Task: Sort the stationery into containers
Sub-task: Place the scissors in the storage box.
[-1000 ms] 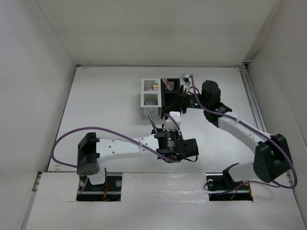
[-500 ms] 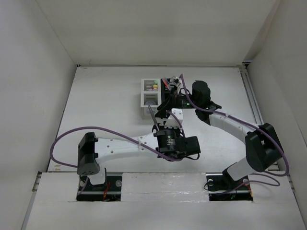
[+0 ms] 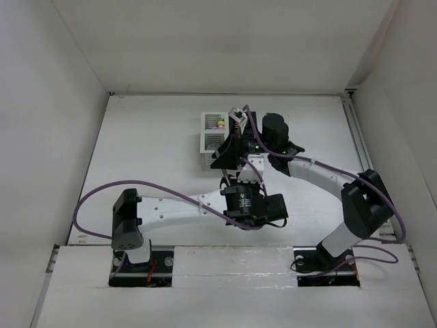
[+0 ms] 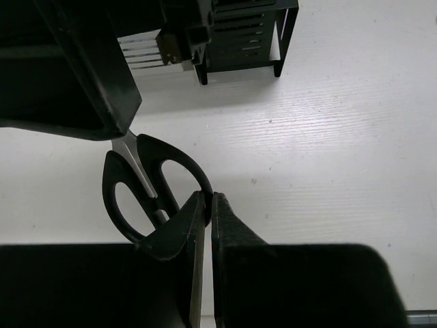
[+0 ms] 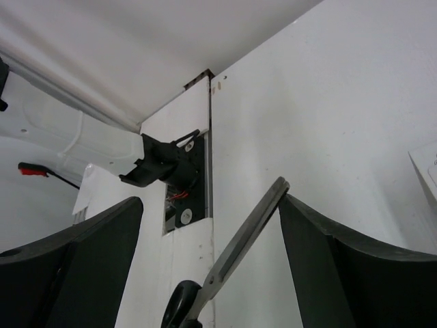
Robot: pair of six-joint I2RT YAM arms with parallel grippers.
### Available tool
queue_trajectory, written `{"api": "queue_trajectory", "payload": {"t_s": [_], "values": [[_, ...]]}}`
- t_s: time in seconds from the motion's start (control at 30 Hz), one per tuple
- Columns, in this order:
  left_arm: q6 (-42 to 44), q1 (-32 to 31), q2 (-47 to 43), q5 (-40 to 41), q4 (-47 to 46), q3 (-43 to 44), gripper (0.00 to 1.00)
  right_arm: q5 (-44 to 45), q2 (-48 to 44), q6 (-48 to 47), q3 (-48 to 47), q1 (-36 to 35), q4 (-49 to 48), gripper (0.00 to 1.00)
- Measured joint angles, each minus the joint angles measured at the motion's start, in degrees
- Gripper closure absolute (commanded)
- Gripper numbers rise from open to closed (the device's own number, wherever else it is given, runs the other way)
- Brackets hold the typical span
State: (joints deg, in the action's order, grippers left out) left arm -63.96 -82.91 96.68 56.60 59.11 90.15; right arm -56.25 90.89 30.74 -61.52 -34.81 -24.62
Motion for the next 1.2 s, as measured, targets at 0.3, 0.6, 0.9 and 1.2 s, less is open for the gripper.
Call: {"api": "queue_trajectory", "payload": {"t_s": [0.3,0.6,0.9,1.2], "values": [[0.5,0.0,0.0,0.6,-0.6,0.0,1.00,-0.2,2.6,1.1,-0.3,-0.9,0.1,0.56],[-0.5,0.0,-0.1,1.3,0.9,0.0,1.00,-1.2,2.6,2.5,-1.2,-1.3,0.1,1.00],[-2.9,0.0,-0.1,1.8,3.3,0.0,0.37,1.1,2.6,2.7,-1.7,-1.3,0.1,1.00],[-2.9,-1.6,-0.2,1.3,3.2,-0.2,0.01,4.9,2.6,7.0,-5.3,0.5,-4.5,1.00]]}}
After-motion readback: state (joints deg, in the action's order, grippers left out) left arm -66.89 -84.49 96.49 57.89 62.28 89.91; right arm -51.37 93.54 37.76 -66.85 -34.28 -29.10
